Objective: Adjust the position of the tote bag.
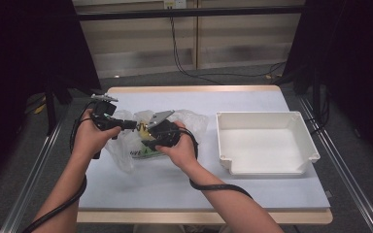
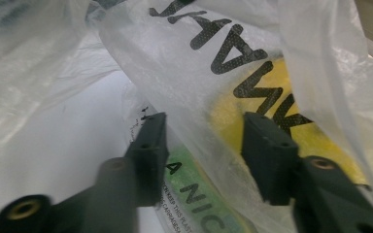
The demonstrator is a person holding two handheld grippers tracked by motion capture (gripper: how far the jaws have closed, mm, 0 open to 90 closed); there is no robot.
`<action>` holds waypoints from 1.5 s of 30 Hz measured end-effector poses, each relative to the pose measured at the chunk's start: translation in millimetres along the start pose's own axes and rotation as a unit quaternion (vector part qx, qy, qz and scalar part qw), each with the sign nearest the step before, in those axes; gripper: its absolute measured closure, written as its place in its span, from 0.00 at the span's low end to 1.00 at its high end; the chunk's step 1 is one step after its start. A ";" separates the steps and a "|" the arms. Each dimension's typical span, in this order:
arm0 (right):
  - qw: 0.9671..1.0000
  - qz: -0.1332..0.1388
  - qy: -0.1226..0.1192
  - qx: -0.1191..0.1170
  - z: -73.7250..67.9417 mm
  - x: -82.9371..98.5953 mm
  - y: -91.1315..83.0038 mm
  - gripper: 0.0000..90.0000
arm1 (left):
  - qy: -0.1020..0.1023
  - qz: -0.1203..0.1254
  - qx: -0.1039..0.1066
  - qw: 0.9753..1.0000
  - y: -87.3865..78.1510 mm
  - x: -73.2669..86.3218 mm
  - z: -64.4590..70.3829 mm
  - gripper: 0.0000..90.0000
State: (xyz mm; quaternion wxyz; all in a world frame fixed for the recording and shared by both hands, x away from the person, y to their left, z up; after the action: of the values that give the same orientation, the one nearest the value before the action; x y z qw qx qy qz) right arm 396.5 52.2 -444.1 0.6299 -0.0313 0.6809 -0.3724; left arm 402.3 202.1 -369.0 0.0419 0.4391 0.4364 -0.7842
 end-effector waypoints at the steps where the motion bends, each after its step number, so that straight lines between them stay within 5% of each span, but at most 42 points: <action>1: 1.000 -0.005 -0.007 -0.006 -0.3 0.5 0.3 0.79 | 0.000 -0.001 -0.001 1.000 -0.3 -0.9 0.4 1.00; 5: 1.000 -0.007 -0.004 -0.025 -5.3 2.2 -1.9 0.99 | 0.008 0.000 -0.011 1.000 -1.1 -3.8 -1.2 1.00; 9: 0.998 -0.012 0.005 -0.058 -16.7 9.6 -4.4 1.00 | -0.003 0.003 -0.019 1.000 0.7 -2.5 -4.5 1.00; 15: 0.998 -0.009 0.007 -0.067 -27.1 15.1 -9.8 1.00 | -0.008 0.000 -0.015 1.000 4.1 1.9 -6.0 1.00; 16: 0.998 -0.004 0.012 -0.065 -27.2 14.3 -10.7 0.97 | -0.001 -0.004 -0.014 1.000 4.0 2.2 -6.7 1.00; 18: 0.998 0.005 0.023 -0.055 -25.2 12.2 -11.1 0.64 | -0.003 -0.003 -0.014 1.000 5.0 2.4 -5.7 1.00; 21: 0.999 0.006 0.021 -0.035 -20.9 9.7 -11.2 0.58 | 0.001 -0.006 -0.013 1.000 5.8 2.1 -6.6 1.00; 23: 1.000 0.009 0.019 -0.008 -15.5 8.8 -10.6 0.37 | -0.002 -0.002 -0.016 1.000 7.7 1.7 -7.2 1.00; 24: 1.000 0.013 0.023 0.002 -13.0 8.7 -10.0 0.34 | 0.004 -0.007 -0.017 1.000 7.8 1.6 -8.8 1.00; 27: 1.000 0.012 0.026 0.006 -9.3 10.1 -9.0 0.35 | 0.003 0.006 -0.025 1.000 9.6 -1.0 -13.9 0.99; 29: 1.000 0.009 0.023 0.006 -8.9 11.4 -9.1 0.33 | 0.017 0.012 -0.038 0.999 11.3 -2.3 -19.7 0.88; 32: 1.000 0.005 0.025 0.005 -8.9 13.0 -10.2 0.32 | 0.010 0.007 -0.040 0.999 18.5 -0.7 -24.8 0.77; 34: 1.000 0.008 0.023 0.004 -7.0 13.5 -11.9 0.32 | 0.041 0.002 -0.062 0.997 25.3 1.1 -27.6 0.66; 38: 1.000 0.004 0.024 0.003 -4.4 15.9 -15.9 0.32 | 0.048 0.006 -0.066 0.997 38.3 5.4 -30.2 0.43; 40: 1.000 0.005 0.022 0.005 -4.0 16.7 -17.4 0.32 | 0.073 -0.002 -0.071 0.995 42.7 6.9 -32.1 0.34; 43: 1.000 0.006 0.021 0.003 -4.0 17.8 -19.6 0.32 | 0.073 -0.006 -0.079 0.994 51.5 10.8 -33.8 0.30; 45: 1.000 0.005 0.025 0.002 -4.2 18.7 -20.3 0.32 | 0.083 -0.028 -0.068 0.994 55.1 14.8 -35.5 0.40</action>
State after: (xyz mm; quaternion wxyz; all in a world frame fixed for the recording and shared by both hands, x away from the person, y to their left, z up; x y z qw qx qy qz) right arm 380.4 30.0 -448.9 0.6143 -0.0172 0.6963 -0.3707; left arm 441.2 198.5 -423.8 0.0141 0.4863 0.5030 -0.7144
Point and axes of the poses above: each handheld gripper's, and its own axes: y roughly forward along the jaws, x roughly out of its underside, z roughly to its right, the point moved 4 cm from there along y, roughly forward along the jaws, and after that the axes turned 3 degrees about z, right-handed, at the moved point
